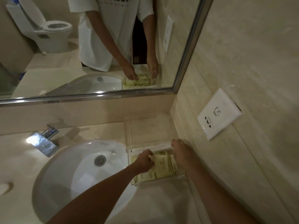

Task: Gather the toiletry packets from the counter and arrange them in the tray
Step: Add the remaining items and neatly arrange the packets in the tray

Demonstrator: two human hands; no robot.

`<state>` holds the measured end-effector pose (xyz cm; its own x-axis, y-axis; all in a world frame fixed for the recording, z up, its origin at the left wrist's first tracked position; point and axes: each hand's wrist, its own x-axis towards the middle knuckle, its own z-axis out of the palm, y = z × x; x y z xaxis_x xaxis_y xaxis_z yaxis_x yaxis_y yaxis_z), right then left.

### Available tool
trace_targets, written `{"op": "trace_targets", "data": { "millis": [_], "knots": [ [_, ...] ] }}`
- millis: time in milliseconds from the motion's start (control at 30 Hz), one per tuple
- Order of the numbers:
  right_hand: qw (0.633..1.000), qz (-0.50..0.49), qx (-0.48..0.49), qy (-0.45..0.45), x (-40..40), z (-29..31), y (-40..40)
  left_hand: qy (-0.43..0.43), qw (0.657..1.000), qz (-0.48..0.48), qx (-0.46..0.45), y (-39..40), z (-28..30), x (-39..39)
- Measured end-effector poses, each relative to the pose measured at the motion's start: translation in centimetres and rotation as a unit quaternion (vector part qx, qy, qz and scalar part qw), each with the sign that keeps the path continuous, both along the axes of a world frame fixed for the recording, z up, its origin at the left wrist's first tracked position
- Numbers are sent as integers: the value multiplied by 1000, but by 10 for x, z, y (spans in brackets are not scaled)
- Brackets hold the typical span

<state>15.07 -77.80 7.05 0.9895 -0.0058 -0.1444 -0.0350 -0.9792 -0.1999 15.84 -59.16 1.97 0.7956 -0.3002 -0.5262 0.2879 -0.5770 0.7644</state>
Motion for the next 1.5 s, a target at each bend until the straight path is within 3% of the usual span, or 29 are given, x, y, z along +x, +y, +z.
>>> {"op": "trace_targets", "data": {
  "millis": [333,533,767,1100,1500],
  "knots": [
    [998,-31,14,48,-4,-7,-3,-13,999,-29,30,-22,-11,-4],
    [997,-43,4,65,2,-4,-1,-103,985,-106,92,-19,-18,-3],
    [997,-30,3,64,2,-1,10,-147,980,-116,60,2,-11,-4],
    [991,85,-3,108,15,23,91,-199,975,-1,98,132,24,5],
    [962,260,-23,83,3,35,281,-182,965,81,173,328,35,-65]
  ]
}}
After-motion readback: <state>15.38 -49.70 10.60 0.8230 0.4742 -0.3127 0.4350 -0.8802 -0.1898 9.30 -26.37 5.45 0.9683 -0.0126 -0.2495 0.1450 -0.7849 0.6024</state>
